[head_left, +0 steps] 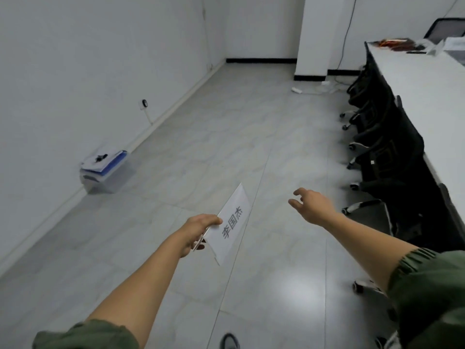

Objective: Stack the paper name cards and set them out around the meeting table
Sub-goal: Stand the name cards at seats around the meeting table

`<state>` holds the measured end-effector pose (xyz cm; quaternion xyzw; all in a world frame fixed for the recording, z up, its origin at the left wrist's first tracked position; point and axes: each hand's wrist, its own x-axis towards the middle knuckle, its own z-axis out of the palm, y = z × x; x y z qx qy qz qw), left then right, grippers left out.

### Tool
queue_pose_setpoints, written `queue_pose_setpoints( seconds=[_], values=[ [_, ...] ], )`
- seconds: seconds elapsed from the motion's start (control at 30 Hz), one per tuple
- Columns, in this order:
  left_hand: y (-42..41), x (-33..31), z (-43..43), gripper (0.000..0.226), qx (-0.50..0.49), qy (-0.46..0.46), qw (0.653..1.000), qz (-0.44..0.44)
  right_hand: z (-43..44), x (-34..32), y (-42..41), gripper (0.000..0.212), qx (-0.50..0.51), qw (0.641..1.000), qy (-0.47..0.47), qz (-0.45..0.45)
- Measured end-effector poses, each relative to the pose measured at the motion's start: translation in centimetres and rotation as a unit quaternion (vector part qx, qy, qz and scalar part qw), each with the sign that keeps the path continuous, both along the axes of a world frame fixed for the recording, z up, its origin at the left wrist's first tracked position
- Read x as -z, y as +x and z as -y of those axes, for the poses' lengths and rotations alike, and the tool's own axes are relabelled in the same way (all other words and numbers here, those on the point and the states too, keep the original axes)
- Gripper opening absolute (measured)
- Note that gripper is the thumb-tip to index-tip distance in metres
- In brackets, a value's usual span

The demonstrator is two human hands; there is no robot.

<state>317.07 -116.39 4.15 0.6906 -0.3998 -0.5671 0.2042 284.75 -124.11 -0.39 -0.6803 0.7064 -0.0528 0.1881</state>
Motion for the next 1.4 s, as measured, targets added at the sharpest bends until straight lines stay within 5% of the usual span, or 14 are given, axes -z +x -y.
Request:
queue_pose_setpoints(
  seconds=[0.37, 0.53, 0.67, 1.4],
  values=[
    [-0.4, 0.3, 29.8, 0.049, 0.103, -0.008, 0.995, -0.002, 23.4, 0.4, -1.1, 0.051, 0.102, 0.995, 0.008, 0.002],
    [-2.7, -1.8, 42.9, 0.028, 0.144, -0.017, 0.989, 0.002, 32.2, -1.8, -3.4, 0.051, 0.147, 0.989, -0.008, 0.008],
    [-5.9, -1.5, 51.9, 0.038, 0.171, -0.011, 0.985, -0.002, 39.1, -1.5, -6.6, 0.051, 0.187, 0.982, 0.008, 0.007],
    [-20.6, 1.1, 98.6, 0.045, 0.176, -0.012, 0.984, -0.006, 87.2, 0.2, -20.9, 0.051, 0.169, 0.985, 0.023, 0.017]
  ],
)
